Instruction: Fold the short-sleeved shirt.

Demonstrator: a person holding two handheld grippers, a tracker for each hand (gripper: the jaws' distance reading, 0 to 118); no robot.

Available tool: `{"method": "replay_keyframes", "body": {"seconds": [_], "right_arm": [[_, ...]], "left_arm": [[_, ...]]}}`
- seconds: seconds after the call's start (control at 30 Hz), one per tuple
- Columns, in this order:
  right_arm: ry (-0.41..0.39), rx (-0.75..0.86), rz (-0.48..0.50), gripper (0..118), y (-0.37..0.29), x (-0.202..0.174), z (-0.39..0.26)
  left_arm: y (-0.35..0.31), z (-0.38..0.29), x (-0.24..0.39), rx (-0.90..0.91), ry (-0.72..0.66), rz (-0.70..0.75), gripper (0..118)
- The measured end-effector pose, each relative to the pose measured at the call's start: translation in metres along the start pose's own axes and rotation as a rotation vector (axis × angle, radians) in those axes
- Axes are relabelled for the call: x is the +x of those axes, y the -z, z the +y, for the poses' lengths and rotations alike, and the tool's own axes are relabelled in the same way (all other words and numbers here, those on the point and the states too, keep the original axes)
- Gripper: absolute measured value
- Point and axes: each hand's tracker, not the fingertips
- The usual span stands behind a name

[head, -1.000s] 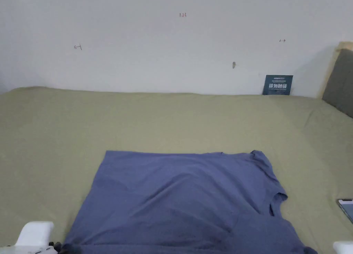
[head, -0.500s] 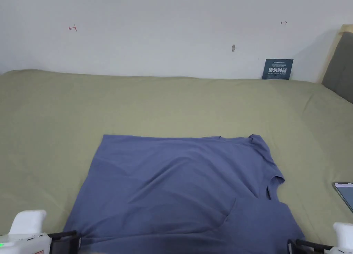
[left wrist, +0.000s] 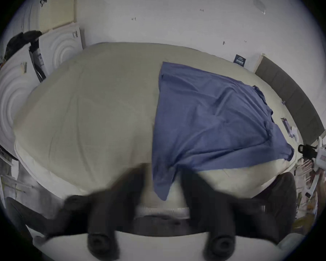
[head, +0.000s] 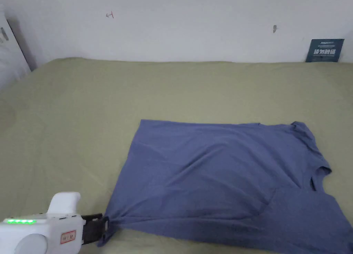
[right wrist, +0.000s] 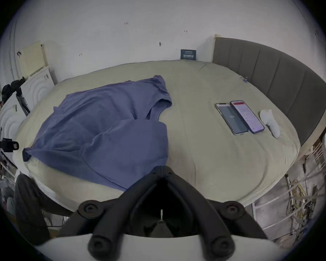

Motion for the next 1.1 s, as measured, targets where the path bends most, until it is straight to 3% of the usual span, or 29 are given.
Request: {"method": "replay_keyframes", "body": {"seconds": [0.03, 0.2, 0.23, 0.27, 0.3, 0.33, 0.47, 0.5, 0.53, 0.57, 0.63, 0.8, 0.83, 0.87, 0.9, 0.93, 0.97, 1.1], "right_arm": [[-0.002, -0.004, -0.002, 0, 0.001, -0.002, -0.001], [0.003, -0.025, 0.014, 0, 0.004, -0.004, -0.002], [-0.002, -0.028, 0.014, 0, 0.005, -0.005, -0.002], [-0.004, -0.034, 0.018, 0, 0.006, -0.006, -0.001], [0.005, -0.042, 0.029, 0, 0.016, 0.005, -0.005], [0.004, -0.043, 0.031, 0, 0.018, 0.007, -0.006], [-0.012, -0.044, 0.042, 4, 0.021, 0.006, -0.005], [-0.013, -0.041, 0.047, 28, 0.022, 0.008, -0.004], [-0.012, -0.039, 0.049, 87, 0.023, 0.009, -0.003], [-0.012, -0.047, 0.052, 118, 0.023, 0.005, -0.003], [0.008, -0.093, 0.072, 104, 0.031, 0.007, -0.004], [-0.005, -0.221, 0.049, 102, 0.063, 0.004, -0.023], [-0.018, -0.236, 0.045, 94, 0.062, 0.008, -0.014], [-0.024, -0.234, 0.043, 76, 0.062, 0.009, -0.015], [-0.029, -0.225, 0.043, 49, 0.06, 0.01, -0.016], [-0.022, -0.221, 0.061, 8, 0.058, 0.013, -0.016], [0.0, -0.203, 0.076, 3, 0.054, 0.013, -0.014], [-0.009, -0.163, 0.061, 2, 0.04, 0.013, -0.001]], "left_arm": [[0.008, -0.001, 0.001, -0.04, 0.005, 0.022, 109], [0.039, -0.005, 0.006, -0.088, 0.04, 0.061, 109], [0.043, -0.005, 0.007, -0.095, 0.045, 0.065, 102], [0.047, -0.001, 0.009, -0.099, 0.049, 0.077, 81], [0.047, 0.0, 0.01, -0.094, 0.051, 0.08, 46], [0.049, 0.001, 0.01, -0.088, 0.048, 0.064, 2], [0.049, 0.003, 0.012, -0.082, 0.026, 0.047, 2], [0.045, 0.003, 0.015, -0.078, 0.028, 0.049, 2], [0.041, 0.004, 0.019, -0.079, 0.027, 0.049, 2], [0.039, 0.003, 0.019, -0.081, 0.023, 0.047, 2], [0.035, 0.001, 0.021, -0.077, 0.013, 0.042, 2], [0.035, 0.006, 0.021, -0.078, 0.004, 0.044, 2], [0.036, 0.006, 0.021, -0.081, 0.004, 0.045, 2], [0.036, 0.005, 0.022, -0.084, 0.003, 0.047, 2], [0.035, 0.005, 0.022, -0.086, 0.002, 0.047, 2], [0.038, 0.006, 0.02, -0.087, 0.0, 0.045, 2], [0.037, 0.006, 0.02, -0.091, -0.002, 0.042, 2], [0.031, 0.012, 0.019, -0.079, -0.001, 0.033, 2]]}}
